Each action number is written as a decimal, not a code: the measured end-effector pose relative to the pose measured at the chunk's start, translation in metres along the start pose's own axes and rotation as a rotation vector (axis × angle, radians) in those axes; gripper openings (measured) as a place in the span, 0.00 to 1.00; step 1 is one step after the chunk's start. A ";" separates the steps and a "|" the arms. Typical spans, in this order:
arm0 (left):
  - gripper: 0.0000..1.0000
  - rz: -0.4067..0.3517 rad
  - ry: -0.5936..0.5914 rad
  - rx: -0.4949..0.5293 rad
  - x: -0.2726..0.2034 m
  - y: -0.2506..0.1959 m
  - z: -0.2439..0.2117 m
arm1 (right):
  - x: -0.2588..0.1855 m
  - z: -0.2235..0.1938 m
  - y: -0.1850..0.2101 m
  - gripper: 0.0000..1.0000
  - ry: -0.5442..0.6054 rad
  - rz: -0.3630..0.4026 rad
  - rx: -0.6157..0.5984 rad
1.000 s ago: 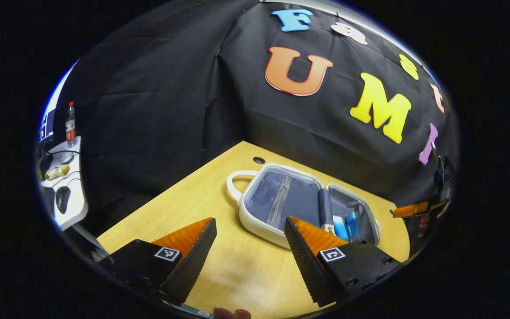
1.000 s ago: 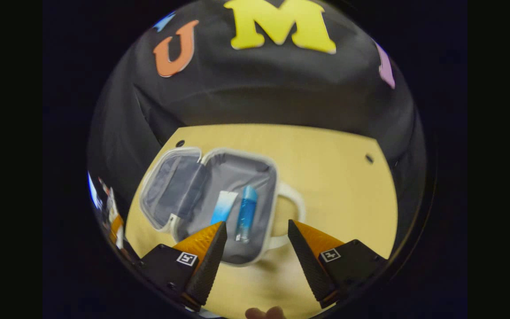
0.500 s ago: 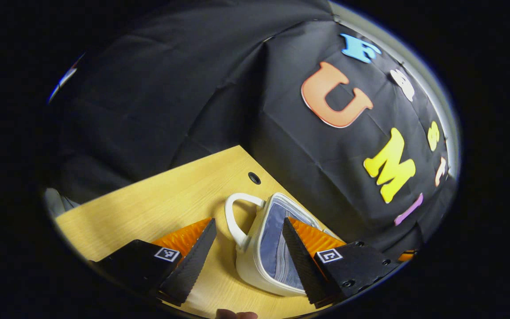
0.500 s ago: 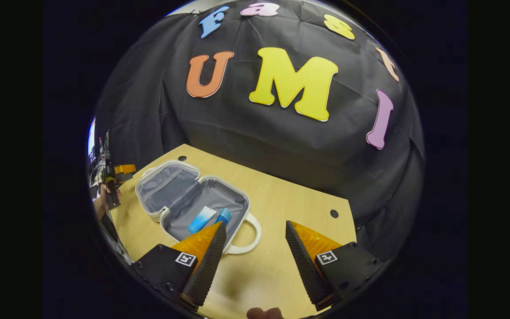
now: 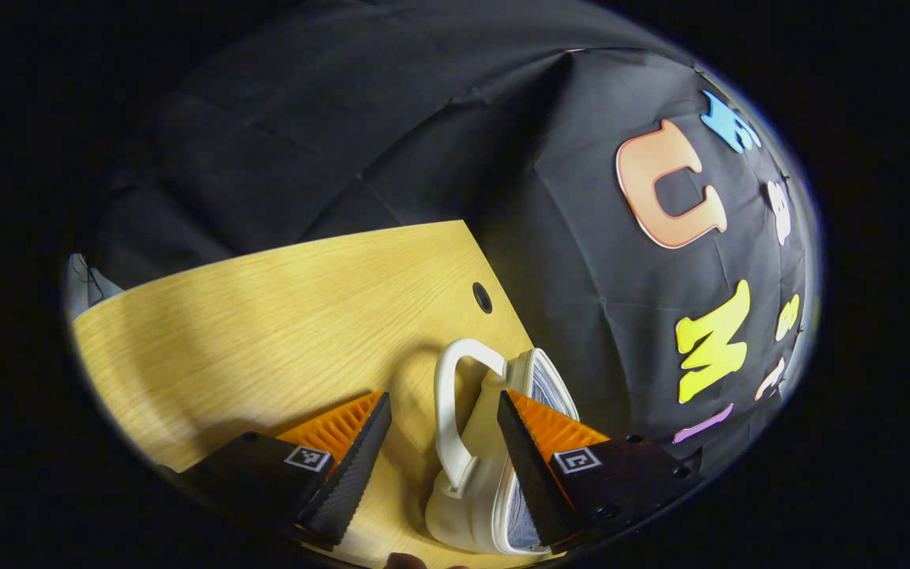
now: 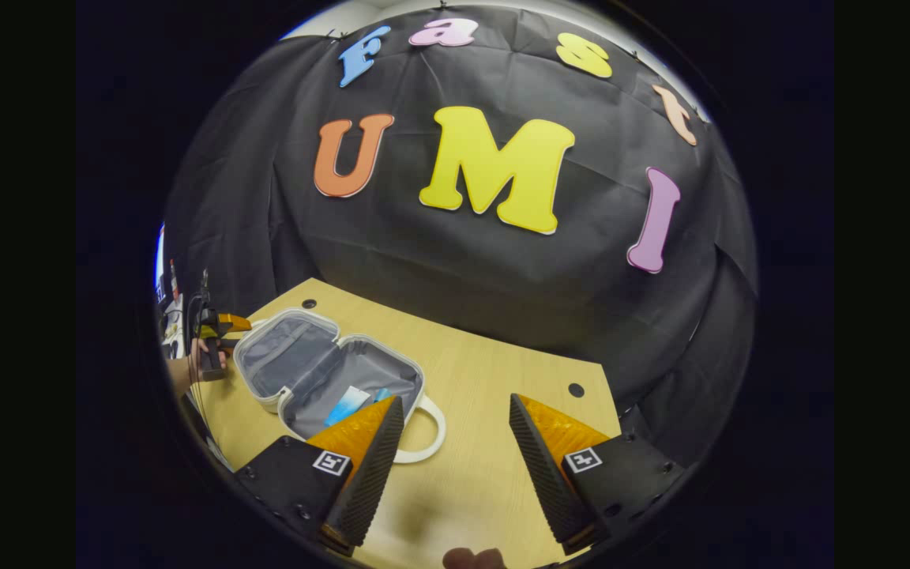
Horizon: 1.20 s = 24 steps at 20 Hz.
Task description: First open the suitcase, pack the skin care products into it, and then close the suitcase.
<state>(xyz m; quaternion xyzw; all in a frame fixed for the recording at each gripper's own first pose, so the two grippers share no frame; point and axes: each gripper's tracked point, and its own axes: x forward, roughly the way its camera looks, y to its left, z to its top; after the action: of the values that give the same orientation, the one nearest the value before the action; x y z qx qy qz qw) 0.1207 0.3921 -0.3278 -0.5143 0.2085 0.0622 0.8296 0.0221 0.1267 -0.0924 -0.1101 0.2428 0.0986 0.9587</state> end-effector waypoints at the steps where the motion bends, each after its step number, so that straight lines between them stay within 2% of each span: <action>1: 0.84 0.028 -0.005 -0.018 0.007 0.001 0.002 | 0.000 0.000 -0.003 0.80 -0.002 -0.009 0.000; 3: 0.69 0.064 -0.012 -0.070 0.017 0.001 0.004 | -0.005 0.005 -0.006 0.77 -0.029 -0.018 -0.042; 5: 0.55 0.089 0.001 -0.098 0.027 -0.001 -0.002 | -0.011 0.010 -0.004 0.80 -0.057 -0.014 -0.073; 6: 0.41 0.088 0.007 -0.107 0.028 -0.004 -0.005 | -0.014 0.011 -0.003 0.80 -0.066 -0.012 -0.073; 7: 0.33 0.103 0.005 -0.108 0.027 -0.005 -0.003 | -0.016 0.013 -0.004 0.80 -0.076 -0.011 -0.061; 8: 0.17 0.118 0.005 -0.093 0.025 -0.005 -0.001 | -0.018 0.014 -0.007 0.80 -0.088 -0.018 -0.042; 12: 0.14 0.137 -0.054 0.042 0.007 -0.047 0.017 | -0.031 0.021 -0.031 0.78 -0.143 -0.073 0.034; 17: 0.12 0.050 -0.148 0.302 -0.035 -0.154 0.036 | -0.052 0.024 -0.060 0.80 -0.204 -0.139 0.135; 19: 0.11 0.019 -0.186 0.430 -0.051 -0.203 0.027 | -0.064 0.023 -0.073 0.77 -0.234 -0.163 0.154; 20: 0.11 0.006 -0.205 0.500 -0.057 -0.226 0.018 | -0.071 0.022 -0.080 0.80 -0.249 -0.181 0.156; 23: 0.11 -0.071 -0.222 0.701 -0.073 -0.297 -0.030 | -0.091 0.014 -0.100 0.77 -0.288 -0.225 0.155; 24: 0.11 -0.081 -0.221 0.781 -0.076 -0.317 -0.050 | -0.097 0.010 -0.106 0.80 -0.295 -0.239 0.159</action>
<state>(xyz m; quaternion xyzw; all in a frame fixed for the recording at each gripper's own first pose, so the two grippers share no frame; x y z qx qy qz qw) 0.1385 0.2092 -0.0537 -0.1586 0.1059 0.0006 0.9816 -0.0309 0.0150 -0.0191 -0.0466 0.0923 -0.0201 0.9944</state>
